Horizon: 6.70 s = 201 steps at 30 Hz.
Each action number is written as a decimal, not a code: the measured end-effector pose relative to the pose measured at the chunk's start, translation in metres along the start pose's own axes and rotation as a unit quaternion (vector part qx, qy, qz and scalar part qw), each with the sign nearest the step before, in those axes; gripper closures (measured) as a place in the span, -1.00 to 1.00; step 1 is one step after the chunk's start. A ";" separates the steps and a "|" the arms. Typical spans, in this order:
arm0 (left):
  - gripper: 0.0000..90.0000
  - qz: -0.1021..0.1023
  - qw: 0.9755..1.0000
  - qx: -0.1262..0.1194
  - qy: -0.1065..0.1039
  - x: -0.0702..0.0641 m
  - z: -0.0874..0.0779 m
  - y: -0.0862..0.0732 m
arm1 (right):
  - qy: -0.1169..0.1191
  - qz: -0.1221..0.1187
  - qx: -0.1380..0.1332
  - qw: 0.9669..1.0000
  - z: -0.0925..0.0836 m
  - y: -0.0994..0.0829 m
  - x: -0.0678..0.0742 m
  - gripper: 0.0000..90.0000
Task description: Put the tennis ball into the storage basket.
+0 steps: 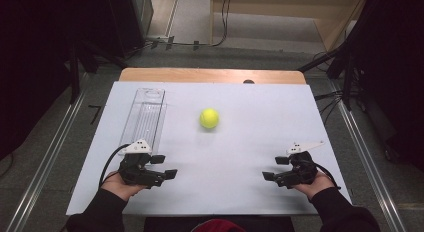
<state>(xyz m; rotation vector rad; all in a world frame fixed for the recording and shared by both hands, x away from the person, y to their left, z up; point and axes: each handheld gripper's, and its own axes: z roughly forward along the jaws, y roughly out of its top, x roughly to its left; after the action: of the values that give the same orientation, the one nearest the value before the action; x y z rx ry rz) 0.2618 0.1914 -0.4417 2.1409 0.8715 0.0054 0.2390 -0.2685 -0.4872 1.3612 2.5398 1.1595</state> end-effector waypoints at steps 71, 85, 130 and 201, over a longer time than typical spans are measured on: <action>-0.96 0.012 1.000 -0.007 0.022 0.010 0.063 0.085 | 0.007 -0.013 0.002 1.000 0.005 0.001 0.008 -0.68; -0.96 0.005 0.999 -0.014 0.032 0.020 0.073 0.095 | 0.009 -0.013 0.003 1.000 0.005 0.002 0.007 -0.69; -0.88 0.010 0.999 -0.018 0.047 0.044 0.104 0.142 | 0.011 -0.011 0.004 1.000 0.007 0.003 0.007 -0.69; -0.87 -0.003 0.997 -0.009 0.072 0.066 0.162 0.154 | 0.013 -0.017 0.003 1.000 0.007 0.003 0.008 -0.69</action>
<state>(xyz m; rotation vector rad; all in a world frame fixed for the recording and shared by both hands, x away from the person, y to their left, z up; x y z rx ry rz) 0.4474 0.0523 -0.4638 2.1422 0.9566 0.1655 0.2384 -0.2576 -0.4879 1.3078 2.5761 1.1716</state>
